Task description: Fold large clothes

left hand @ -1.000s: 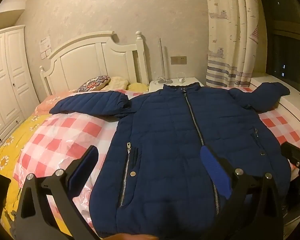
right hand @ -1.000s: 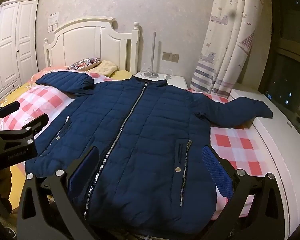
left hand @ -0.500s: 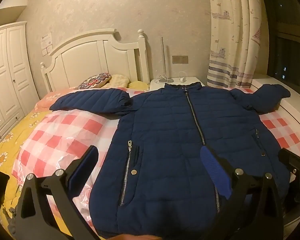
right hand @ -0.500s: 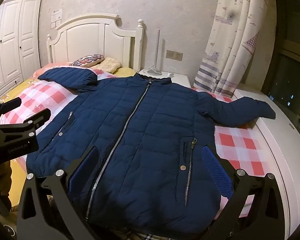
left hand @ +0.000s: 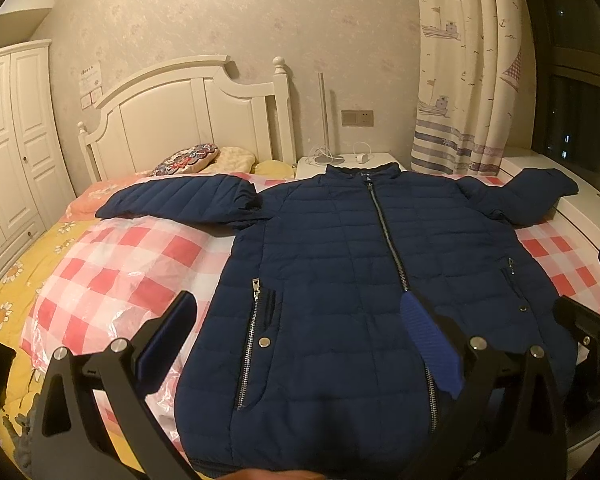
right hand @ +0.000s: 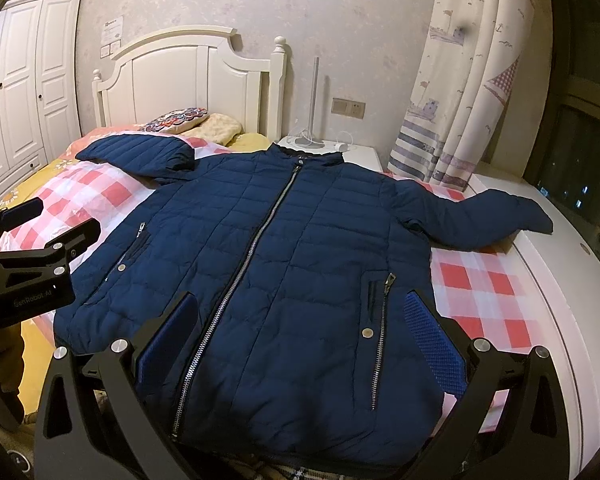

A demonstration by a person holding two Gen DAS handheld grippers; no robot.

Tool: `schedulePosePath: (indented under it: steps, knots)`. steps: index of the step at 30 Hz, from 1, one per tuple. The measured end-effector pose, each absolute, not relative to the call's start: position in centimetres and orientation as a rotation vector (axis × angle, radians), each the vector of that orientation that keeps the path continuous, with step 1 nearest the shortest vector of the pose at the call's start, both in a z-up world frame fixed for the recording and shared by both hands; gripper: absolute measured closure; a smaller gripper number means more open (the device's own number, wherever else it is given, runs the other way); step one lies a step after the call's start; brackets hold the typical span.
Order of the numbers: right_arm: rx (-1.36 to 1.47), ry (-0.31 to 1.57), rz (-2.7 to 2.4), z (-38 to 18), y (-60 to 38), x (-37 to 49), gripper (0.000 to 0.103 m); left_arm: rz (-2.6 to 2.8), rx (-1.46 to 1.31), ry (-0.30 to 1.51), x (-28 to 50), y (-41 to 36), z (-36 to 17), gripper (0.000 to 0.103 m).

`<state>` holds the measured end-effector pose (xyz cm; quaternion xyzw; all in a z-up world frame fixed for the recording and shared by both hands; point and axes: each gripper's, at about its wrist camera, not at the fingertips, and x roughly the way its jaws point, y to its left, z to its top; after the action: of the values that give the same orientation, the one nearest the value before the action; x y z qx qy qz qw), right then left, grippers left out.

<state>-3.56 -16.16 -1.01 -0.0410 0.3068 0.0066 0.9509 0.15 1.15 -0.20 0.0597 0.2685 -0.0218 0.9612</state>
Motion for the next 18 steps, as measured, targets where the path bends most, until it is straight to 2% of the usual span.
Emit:
schedulePosePath:
  steps: [18]
  knots:
    - [-0.075, 0.628, 0.017, -1.18, -16.04, -3.6, 0.004, -0.046, 0.12, 0.547, 0.23, 1.22, -0.31, 0.002]
